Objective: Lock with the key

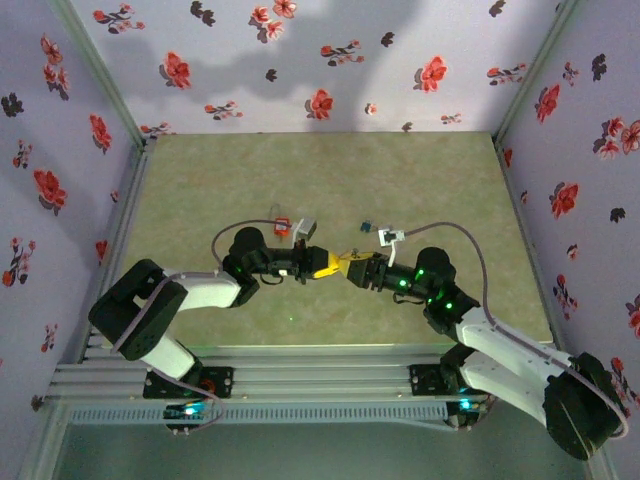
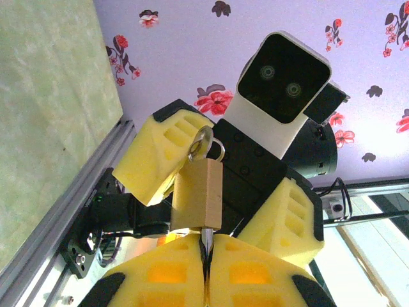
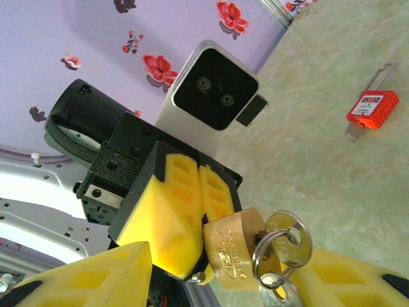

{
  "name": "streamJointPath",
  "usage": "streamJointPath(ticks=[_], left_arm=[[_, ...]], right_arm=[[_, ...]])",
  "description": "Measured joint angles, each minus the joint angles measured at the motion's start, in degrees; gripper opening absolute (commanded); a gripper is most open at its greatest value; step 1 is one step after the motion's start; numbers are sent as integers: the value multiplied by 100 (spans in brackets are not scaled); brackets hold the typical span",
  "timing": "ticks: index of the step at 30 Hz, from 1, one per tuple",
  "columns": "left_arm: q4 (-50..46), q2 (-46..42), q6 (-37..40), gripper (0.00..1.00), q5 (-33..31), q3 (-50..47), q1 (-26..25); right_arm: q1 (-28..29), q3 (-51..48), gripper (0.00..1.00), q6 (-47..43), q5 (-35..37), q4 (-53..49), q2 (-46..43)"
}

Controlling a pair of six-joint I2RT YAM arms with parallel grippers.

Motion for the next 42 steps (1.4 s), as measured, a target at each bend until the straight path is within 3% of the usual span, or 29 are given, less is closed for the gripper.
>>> streamJointPath(ticks=[29, 42], left_arm=[[-11, 0, 9, 0, 0, -2, -17], [-26, -2, 48, 0, 4, -2, -114]], right_arm=[[-9, 44, 34, 129, 289, -164, -66], [-155, 44, 33, 243, 400, -192, -107]])
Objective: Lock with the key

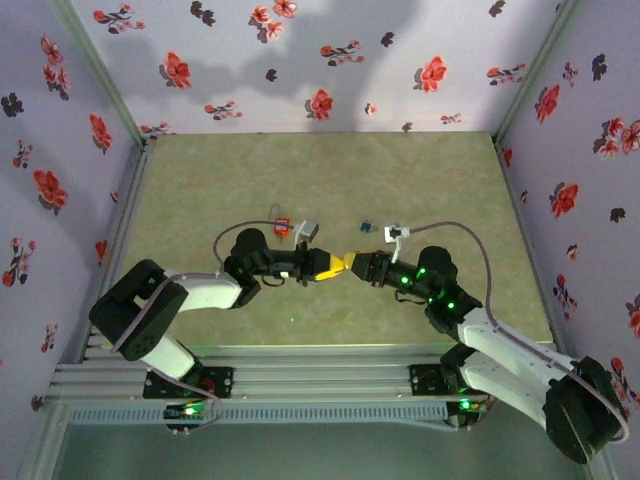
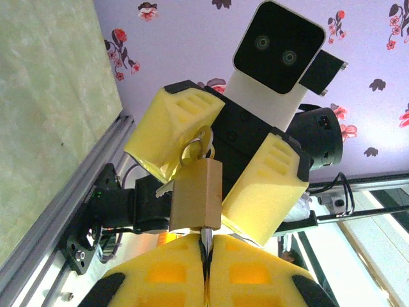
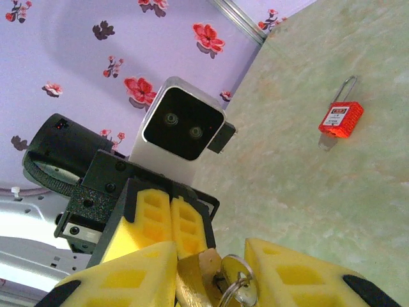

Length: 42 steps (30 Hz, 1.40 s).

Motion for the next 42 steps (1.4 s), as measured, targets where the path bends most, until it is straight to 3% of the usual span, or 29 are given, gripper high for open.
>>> streamJointPath(ticks=[24, 37, 39, 42], left_arm=[[-66, -13, 105, 0, 149, 0, -15], [-68, -22, 131, 0, 188, 0, -13], [-70, -22, 155, 0, 190, 0, -13], [-68, -28, 212, 0, 195, 0, -9]], right_arm=[[-50, -81, 32, 341, -564, 345, 0], [-52, -81, 18, 334, -568, 245, -2], [-52, -81, 3, 361, -568, 247, -13], [-52, -79, 0, 404, -564, 245, -33]])
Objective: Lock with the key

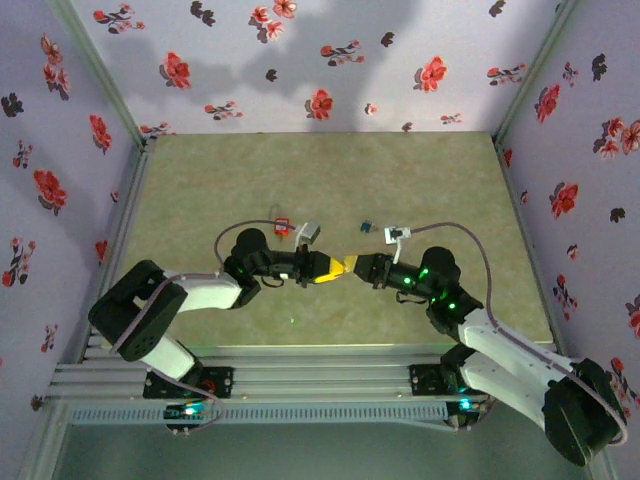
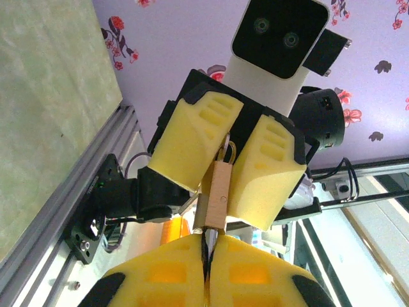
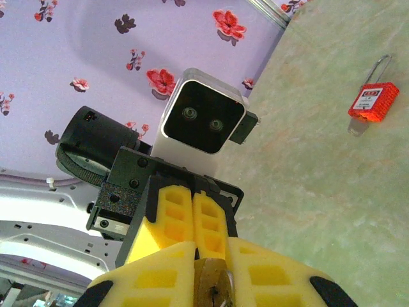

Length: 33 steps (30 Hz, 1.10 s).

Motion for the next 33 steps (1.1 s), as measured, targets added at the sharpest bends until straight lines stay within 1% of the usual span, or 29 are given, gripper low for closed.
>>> streamJointPath(ticks=[3, 4, 6, 8, 10, 12, 23, 33], left_arm=[[0, -2, 22, 0, 0, 0, 0], [0, -2, 24, 2, 0, 0, 0], [0, -11, 28, 14, -2, 0, 0], [-22, -20, 35, 23, -4, 0, -2], [-72, -35, 35, 30, -15, 2, -2], [-105, -92, 46, 33, -31, 2, 0], [-256, -297, 85, 34, -116, 0, 13], [-264, -315, 87, 26, -157, -7, 55]], right_arm=[[0, 0, 0, 37, 0, 7, 2], [0, 0, 0, 46, 2, 9, 2], [0, 0, 0, 72, 7, 17, 2], [2, 0, 0, 81, 15, 39, 2], [7, 0, 0, 76, 42, 55, 4], [13, -4, 0, 83, 83, 35, 17], [17, -212, 0, 328, 361, 422, -114], [17, -452, 0, 490, 667, 623, -424]])
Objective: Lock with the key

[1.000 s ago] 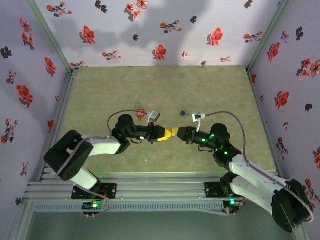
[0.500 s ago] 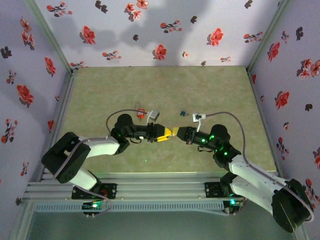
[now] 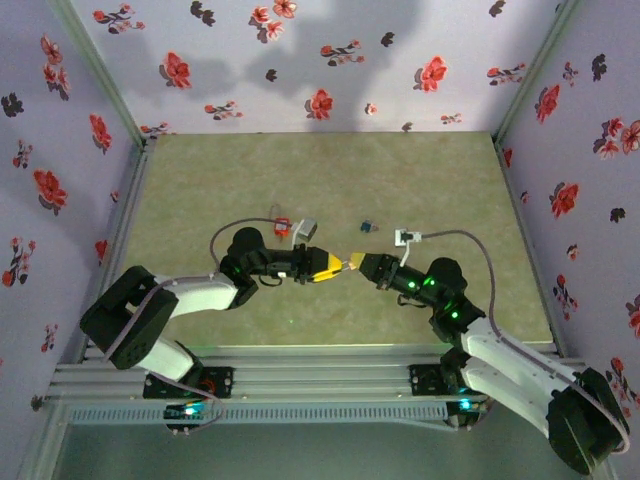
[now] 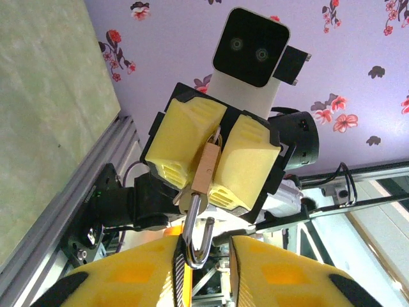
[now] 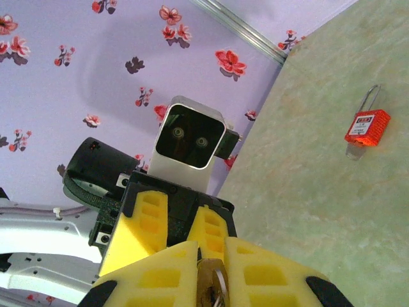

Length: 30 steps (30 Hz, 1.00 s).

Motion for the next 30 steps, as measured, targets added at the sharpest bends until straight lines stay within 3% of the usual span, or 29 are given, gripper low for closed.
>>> streamJointPath(ticks=[30], left_arm=[[243, 131, -28, 27, -111, -2, -22]], right_arm=[[33, -356, 0, 157, 315, 603, -63]])
